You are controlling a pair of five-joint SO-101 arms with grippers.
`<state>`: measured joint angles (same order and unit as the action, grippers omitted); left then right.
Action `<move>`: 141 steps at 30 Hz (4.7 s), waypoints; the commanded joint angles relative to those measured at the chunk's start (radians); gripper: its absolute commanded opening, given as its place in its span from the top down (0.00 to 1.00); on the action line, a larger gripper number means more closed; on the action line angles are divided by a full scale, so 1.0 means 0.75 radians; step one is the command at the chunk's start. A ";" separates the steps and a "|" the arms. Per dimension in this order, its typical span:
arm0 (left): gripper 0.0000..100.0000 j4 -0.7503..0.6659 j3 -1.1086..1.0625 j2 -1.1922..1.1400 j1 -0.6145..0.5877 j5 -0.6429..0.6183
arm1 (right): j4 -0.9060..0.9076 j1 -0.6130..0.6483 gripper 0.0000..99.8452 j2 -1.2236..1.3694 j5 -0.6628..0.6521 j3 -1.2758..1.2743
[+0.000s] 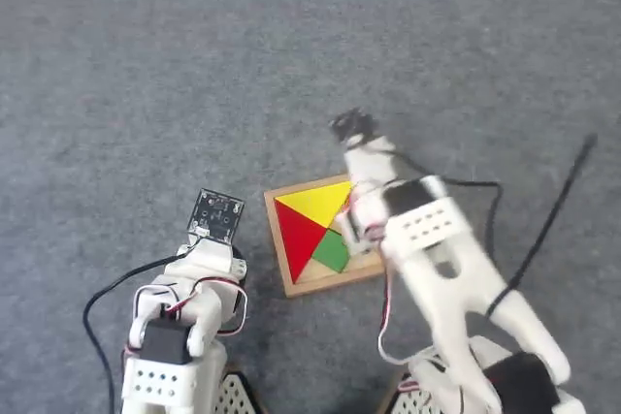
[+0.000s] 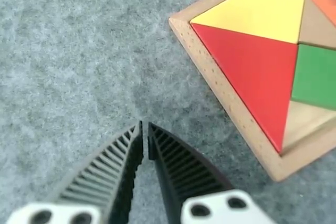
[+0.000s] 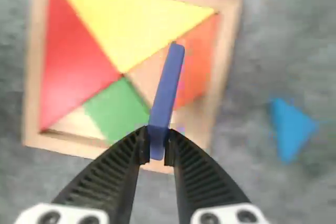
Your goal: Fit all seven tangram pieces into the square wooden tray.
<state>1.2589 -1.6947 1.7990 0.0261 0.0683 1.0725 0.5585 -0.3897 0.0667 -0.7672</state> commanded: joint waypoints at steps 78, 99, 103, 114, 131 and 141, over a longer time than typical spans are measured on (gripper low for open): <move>0.98 0.004 0.013 0.025 -0.004 0.004 | -0.361 -0.036 0.99 0.249 -0.336 0.117; 0.98 0.004 0.013 0.025 -0.004 0.004 | -0.422 -0.140 0.99 0.230 -0.325 0.035; 0.98 0.004 0.013 0.025 -0.004 0.004 | -0.463 -0.253 0.99 0.230 -0.311 0.047; 0.98 0.004 0.013 0.025 -0.004 0.004 | -0.476 -0.310 0.99 0.208 -0.260 -0.014; 0.98 0.004 0.013 0.025 -0.004 0.004 | -0.386 -0.285 0.99 0.181 -0.250 -0.151; 0.98 0.004 0.013 0.025 -0.004 0.004 | -0.318 -0.296 0.99 -0.136 -0.262 -0.346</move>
<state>1.2589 -1.6947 1.7990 0.0261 0.0683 0.8224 0.3376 -0.4020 -0.1327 -1.0173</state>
